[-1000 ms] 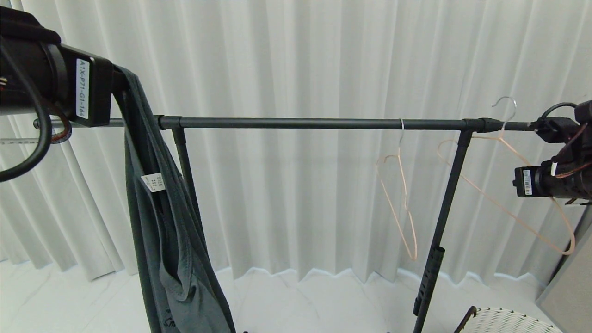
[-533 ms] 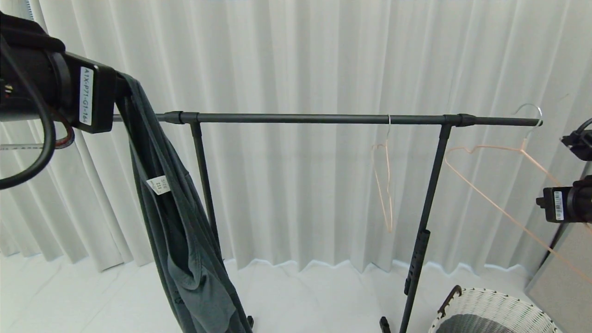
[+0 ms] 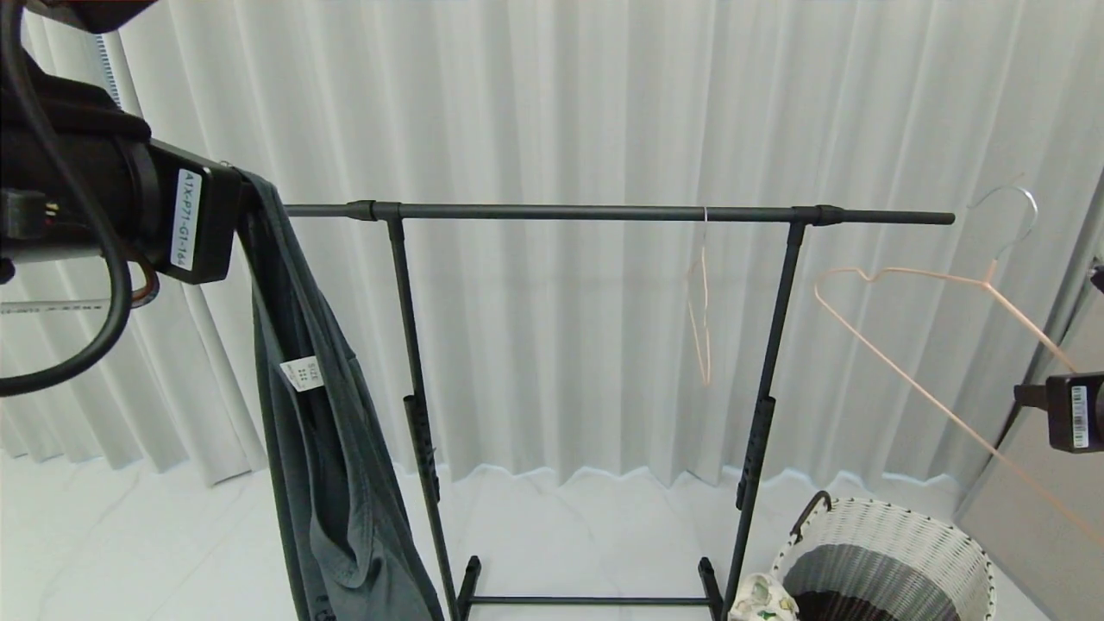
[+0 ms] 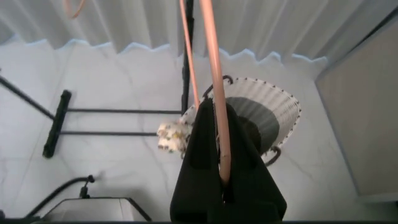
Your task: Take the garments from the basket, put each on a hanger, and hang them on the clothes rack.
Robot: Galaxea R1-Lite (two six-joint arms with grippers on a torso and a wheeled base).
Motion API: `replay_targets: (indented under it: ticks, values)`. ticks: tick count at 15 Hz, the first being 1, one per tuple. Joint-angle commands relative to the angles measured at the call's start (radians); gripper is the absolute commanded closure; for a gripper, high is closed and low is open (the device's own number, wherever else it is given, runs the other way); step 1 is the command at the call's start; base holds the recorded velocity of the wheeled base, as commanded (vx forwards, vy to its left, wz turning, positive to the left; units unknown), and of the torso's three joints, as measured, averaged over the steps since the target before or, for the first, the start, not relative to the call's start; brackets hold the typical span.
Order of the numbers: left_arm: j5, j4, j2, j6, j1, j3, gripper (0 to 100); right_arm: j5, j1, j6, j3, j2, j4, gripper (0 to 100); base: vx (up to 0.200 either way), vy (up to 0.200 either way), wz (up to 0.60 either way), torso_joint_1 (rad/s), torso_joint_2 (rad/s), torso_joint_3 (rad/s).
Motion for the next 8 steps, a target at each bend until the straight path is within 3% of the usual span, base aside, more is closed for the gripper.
replay_targets:
  ticks: [1,5,6,8]
  values:
    - [0.0,-0.001,-0.002,-0.002,0.0,0.015,100,0.0,0.037,0.001,0.023,-0.039,0.001,100,-0.2,0.0,0.0,0.002,0.0,0.007]
    - [0.0,-0.001,-0.019,-0.005,-0.002,0.09,100,0.0,0.392,0.125,0.026,-0.11,0.001,100,0.0,0.0,0.0,0.0,0.0,0.0]
    - [-0.001,-0.001,-0.013,-0.008,-0.002,0.107,100,0.0,0.552,0.199,0.028,-0.114,0.001,100,0.0,0.0,0.0,0.0,0.0,0.0]
    - [-0.003,-0.001,0.005,-0.051,-0.002,0.112,100,0.0,0.747,0.285,0.031,-0.114,-0.004,100,0.0,0.0,0.0,0.0,0.0,0.0]
